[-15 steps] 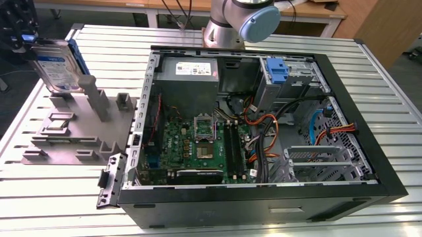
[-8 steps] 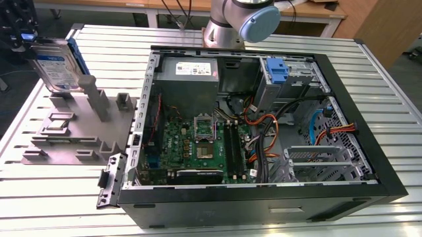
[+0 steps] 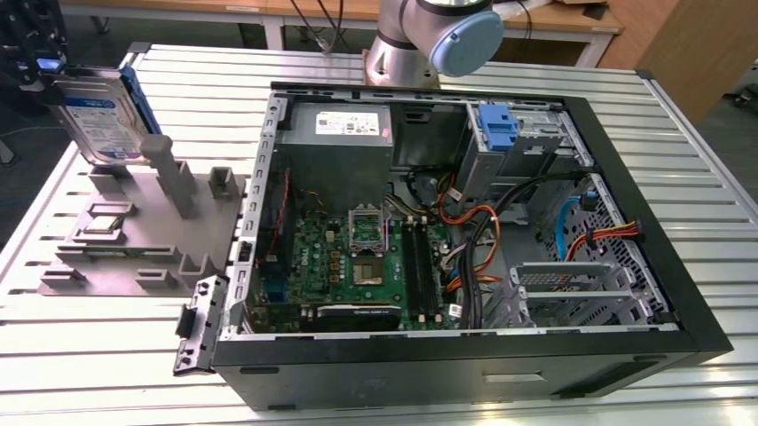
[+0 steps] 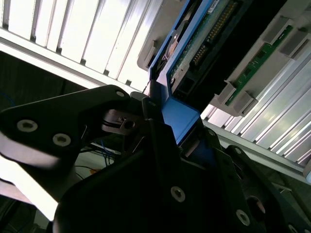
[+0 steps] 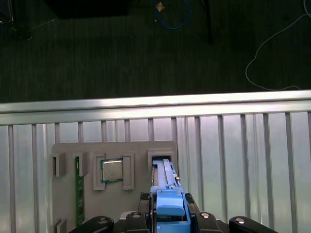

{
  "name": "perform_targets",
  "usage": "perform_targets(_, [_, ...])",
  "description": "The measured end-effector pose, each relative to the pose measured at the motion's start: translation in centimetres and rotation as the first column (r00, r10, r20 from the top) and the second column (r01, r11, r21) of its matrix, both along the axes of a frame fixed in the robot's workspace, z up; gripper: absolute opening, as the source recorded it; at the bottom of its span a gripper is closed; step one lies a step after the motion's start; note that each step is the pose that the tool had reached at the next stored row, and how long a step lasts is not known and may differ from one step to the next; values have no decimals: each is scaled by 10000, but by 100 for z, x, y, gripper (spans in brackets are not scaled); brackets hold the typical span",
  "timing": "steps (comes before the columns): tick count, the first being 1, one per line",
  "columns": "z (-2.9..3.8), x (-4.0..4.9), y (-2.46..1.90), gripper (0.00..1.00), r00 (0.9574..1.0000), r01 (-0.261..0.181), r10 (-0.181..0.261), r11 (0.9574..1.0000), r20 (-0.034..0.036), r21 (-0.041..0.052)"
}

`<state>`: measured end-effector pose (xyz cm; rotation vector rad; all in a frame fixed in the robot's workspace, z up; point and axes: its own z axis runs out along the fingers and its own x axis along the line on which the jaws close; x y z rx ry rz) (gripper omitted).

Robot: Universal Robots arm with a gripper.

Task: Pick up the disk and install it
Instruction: 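Pick up the disk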

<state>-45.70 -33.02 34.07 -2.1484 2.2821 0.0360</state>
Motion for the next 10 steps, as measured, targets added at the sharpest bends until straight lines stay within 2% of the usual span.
perform_targets(10, [23,0,0,37,10000,0,0,10000,0,0])
